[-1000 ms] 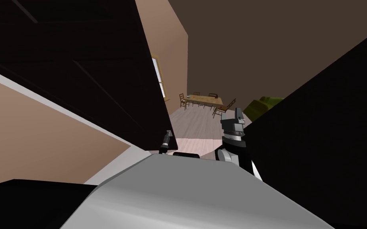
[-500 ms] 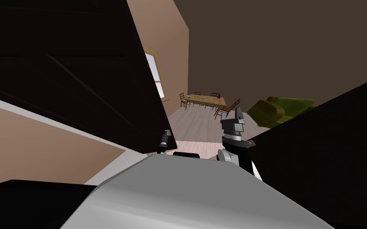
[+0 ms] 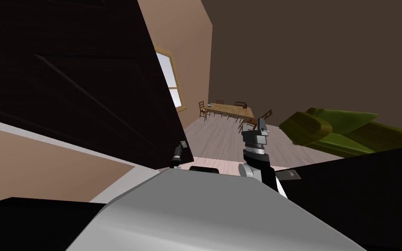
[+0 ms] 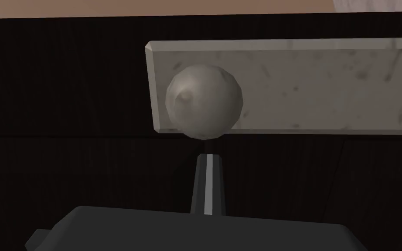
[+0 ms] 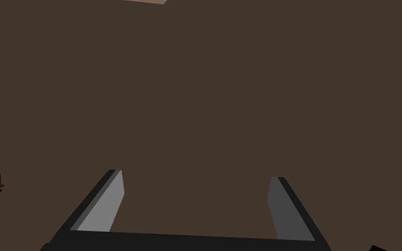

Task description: Push the door open

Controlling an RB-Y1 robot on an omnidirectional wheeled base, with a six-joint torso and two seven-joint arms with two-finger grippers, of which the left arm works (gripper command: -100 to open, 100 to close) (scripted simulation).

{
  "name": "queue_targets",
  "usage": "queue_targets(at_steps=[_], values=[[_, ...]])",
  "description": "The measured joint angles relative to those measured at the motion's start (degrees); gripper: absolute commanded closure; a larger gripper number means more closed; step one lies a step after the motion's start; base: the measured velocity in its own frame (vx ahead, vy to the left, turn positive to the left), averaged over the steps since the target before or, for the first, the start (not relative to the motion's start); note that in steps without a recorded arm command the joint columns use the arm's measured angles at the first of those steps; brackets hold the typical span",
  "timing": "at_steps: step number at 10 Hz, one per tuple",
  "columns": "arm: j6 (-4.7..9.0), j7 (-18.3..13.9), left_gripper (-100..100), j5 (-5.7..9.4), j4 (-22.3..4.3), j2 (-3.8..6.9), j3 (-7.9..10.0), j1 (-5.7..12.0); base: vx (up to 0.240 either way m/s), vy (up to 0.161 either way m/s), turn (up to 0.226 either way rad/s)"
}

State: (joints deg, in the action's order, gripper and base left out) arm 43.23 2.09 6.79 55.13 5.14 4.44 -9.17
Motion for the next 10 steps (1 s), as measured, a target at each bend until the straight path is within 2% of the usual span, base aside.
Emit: queue_targets(at_steps=[3,6,10], values=[[-0.47,-0.1,-100,0.22,0.8,-0.55,-0.18,-0.46,-0.193,-0.113,0.043],[-1.01,0.1,-100,0.58,2.1,-2.17,-0.28,-1.23,-0.182,-0.100,0.048],[-0.59,0.2,-100,0.72,1.6,-1.79,0.06,-1.03,0.194,0.047,-0.028]])
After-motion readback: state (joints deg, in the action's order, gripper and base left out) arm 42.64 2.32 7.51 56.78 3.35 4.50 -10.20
